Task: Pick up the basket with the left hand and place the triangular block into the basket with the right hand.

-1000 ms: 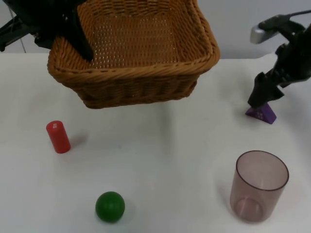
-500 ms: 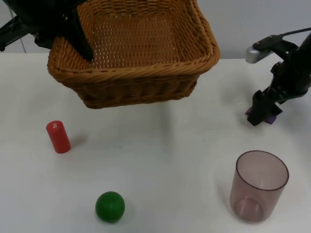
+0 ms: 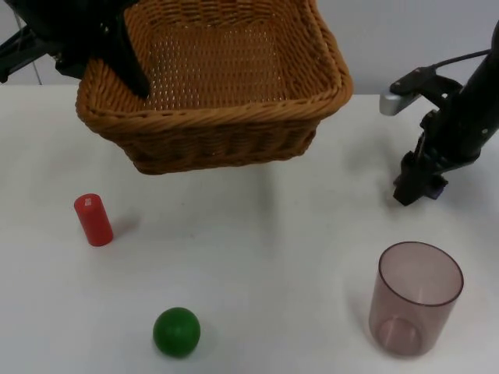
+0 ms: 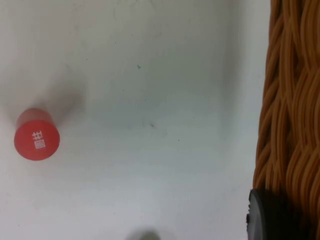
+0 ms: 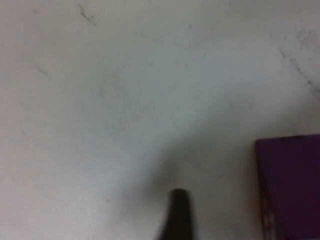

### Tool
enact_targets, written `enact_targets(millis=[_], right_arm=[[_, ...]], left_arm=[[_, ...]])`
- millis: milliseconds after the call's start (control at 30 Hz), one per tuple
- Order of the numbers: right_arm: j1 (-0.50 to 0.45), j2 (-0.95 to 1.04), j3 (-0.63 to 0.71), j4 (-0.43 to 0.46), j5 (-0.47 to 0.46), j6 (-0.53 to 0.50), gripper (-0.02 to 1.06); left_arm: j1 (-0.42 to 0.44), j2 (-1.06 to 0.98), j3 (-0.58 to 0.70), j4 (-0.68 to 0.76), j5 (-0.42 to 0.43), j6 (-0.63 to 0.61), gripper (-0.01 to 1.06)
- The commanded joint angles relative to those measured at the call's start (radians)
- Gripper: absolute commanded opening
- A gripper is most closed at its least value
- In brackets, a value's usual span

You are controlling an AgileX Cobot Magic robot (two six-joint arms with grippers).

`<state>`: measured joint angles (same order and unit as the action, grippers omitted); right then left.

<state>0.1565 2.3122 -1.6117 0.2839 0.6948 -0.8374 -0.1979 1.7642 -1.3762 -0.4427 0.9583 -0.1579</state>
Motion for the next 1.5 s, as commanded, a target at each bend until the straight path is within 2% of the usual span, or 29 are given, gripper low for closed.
enact_targets(millis=[0, 33, 67, 200, 233, 300, 400, 800, 900, 1133, 1333, 1467], right_arm=[[0.006, 0.006, -0.002, -0.016, 0.009, 0.010, 0.51], [0.006, 0.006, -0.002, -0.029, 0.005, 0.026, 0.40], [0.006, 0.006, -0.002, -0.029, 0.005, 0.026, 0.40], [0.006, 0.001, -0.002, -0.081, -0.013, 0.137, 0.00], [0.006, 0.001, -0.002, -0.081, -0.013, 0.137, 0.00], [0.006, -0.013, -0.002, -0.100, -0.013, 0.210, 0.00], [0.006, -0.050, -0.002, -0.100, -0.004, 0.242, 0.00], [0.008, -0.401, -0.002, -0.098, 0.073, 0.422, 0.00], [0.007, -0.533, -0.002, -0.098, 0.110, 0.461, 0.00], [0.040, -0.728, -0.002, -0.100, 0.126, 0.514, 0.00], [0.173, -0.792, -0.002, -0.100, 0.123, 0.531, 0.00], [0.310, -0.765, -0.002, -0.102, 0.061, 0.531, 0.00]], left_arm=[[0.000, -0.017, -0.004, -0.017, -0.003, -0.006, 0.00], [0.000, -0.017, -0.004, -0.017, -0.003, -0.006, 0.00], [0.000, -0.017, -0.004, -0.017, -0.003, -0.006, 0.00], [0.000, -0.017, -0.004, -0.020, -0.003, -0.006, 0.00], [0.000, -0.017, -0.004, -0.020, -0.003, -0.006, 0.00], [0.000, -0.017, -0.004, -0.025, -0.003, -0.008, 0.00], [0.000, -0.017, -0.004, -0.031, -0.001, -0.008, 0.00], [-0.007, -0.017, -0.004, -0.035, -0.012, -0.008, 0.00], [-0.035, -0.017, -0.004, -0.027, -0.021, -0.008, 0.00], [-0.095, -0.014, -0.004, -0.024, -0.066, -0.024, 0.00], [-0.133, 0.001, -0.004, -0.048, -0.053, -0.024, 0.00], [-0.151, 0.003, -0.004, -0.055, -0.053, -0.024, 0.00]])
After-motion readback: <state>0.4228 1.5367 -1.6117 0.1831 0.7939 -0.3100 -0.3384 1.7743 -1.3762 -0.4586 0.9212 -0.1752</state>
